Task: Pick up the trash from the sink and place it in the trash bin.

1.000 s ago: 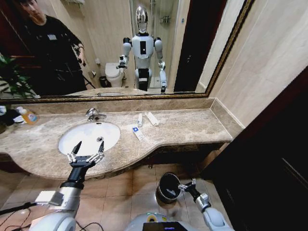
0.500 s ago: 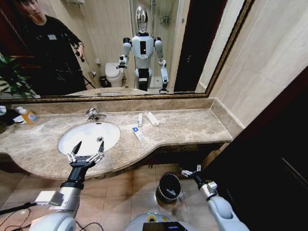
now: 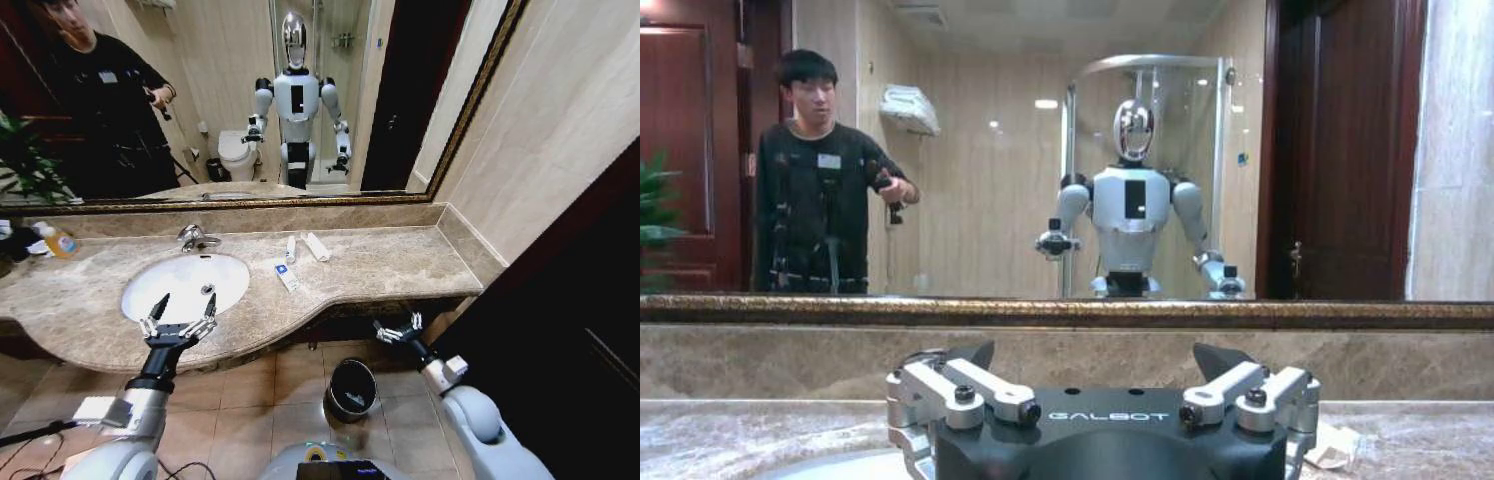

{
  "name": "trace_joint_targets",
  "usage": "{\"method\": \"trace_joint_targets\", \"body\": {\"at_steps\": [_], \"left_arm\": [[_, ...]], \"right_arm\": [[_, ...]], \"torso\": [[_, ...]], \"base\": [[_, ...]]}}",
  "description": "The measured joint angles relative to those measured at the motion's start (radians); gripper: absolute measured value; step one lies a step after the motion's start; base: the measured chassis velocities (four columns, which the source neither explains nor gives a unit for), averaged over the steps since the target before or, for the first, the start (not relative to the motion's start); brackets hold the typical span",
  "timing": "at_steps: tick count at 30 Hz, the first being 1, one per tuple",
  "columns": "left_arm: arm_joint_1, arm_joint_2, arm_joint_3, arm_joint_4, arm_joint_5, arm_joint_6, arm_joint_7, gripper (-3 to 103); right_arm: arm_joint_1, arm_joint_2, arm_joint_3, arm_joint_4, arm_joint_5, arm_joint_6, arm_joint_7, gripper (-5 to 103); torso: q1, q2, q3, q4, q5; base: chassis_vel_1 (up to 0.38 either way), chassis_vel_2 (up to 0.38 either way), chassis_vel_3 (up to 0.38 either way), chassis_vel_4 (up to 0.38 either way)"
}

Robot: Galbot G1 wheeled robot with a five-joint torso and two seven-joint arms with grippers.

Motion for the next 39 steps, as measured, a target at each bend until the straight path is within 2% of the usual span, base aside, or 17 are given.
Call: {"method": "trace_joint_targets", "body": {"at_steps": [3,9,12,19,26,34,39], "left_arm": [[0.000,0.000,0.000,0.000,0.000,0.000,0.000,100],[0.000,0.000,0.000,0.000,0.000,0.000,0.000,100],[0.000,0.000,0.000,0.000,0.000,0.000,0.000,100],[0.000,0.000,0.000,0.000,0.000,0.000,0.000,100],[0.000,0.000,0.000,0.000,0.000,0.000,0.000,100],[0.000,0.000,0.000,0.000,0.000,0.000,0.000,100],[0.000,0.000,0.000,0.000,0.000,0.000,0.000,100]], "right_arm": [[0.064,-0.028,-0.030,-0.020,0.023,-0.046,-0.010,100],[0.156,-0.036,-0.073,-0.072,0.040,-0.095,-0.025,100],[0.235,-0.036,-0.125,-0.113,0.067,-0.117,-0.005,100],[0.359,-0.036,-0.208,-0.197,0.087,-0.130,0.001,100],[0.489,-0.005,-0.295,-0.329,0.112,-0.133,0.000,100],[0.586,0.017,-0.347,-0.423,0.127,-0.133,0.000,100],[0.661,0.027,-0.388,-0.465,0.151,-0.164,0.009,100]], "torso": [[0.000,0.000,0.000,0.0000,-0.0001],[0.000,0.000,0.000,-0.0001,0.0000],[0.000,0.000,0.000,-0.0001,0.0000],[0.000,0.000,0.000,0.0000,-0.0002],[0.000,0.000,0.000,-0.0001,0.0000],[0.000,0.000,0.000,-0.0001,-0.0002],[0.000,0.000,0.000,-0.0001,-0.0003]], "base": [[0.000,0.000,0.000,0.000],[0.000,0.000,0.000,0.000],[0.000,0.000,0.000,0.000],[0.000,0.000,0.000,0.000],[0.000,0.000,0.000,0.000],[0.000,0.000,0.000,0.000],[0.000,0.000,0.000,0.000]]}}
